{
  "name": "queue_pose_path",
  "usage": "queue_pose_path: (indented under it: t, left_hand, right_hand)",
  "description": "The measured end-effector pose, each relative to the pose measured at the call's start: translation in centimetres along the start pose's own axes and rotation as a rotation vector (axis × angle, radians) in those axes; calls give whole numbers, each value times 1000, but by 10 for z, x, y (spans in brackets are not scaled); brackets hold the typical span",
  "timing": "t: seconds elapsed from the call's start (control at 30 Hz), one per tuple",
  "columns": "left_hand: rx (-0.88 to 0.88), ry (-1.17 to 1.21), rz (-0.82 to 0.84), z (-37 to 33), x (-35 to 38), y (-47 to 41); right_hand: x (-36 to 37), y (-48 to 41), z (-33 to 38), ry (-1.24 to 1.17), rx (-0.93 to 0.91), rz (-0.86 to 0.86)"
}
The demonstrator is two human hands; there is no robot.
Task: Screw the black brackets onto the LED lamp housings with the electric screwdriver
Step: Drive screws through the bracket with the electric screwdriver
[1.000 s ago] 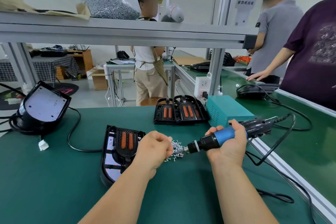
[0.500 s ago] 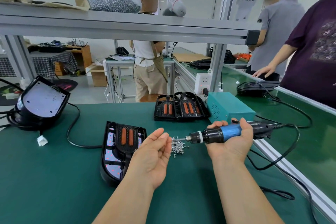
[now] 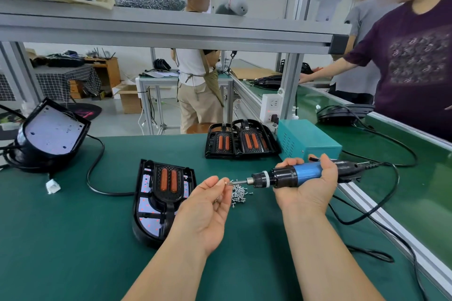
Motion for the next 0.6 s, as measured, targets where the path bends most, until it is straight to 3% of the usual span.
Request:
queue_pose_path:
  t: [0.6]
  left_hand:
    - [14,-42,6,1,2,4]
  right_hand:
    - [2,0,1,15,-15,22]
Point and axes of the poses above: each hand's wrist, its own y-axis away from the middle knuckle, its own x-axis out of the palm, z = x × y, the point moved 7 cm from there along -y, towards the middle knuckle, and after that the axes turned 13 degrees about -y, right-handed, at the moved point
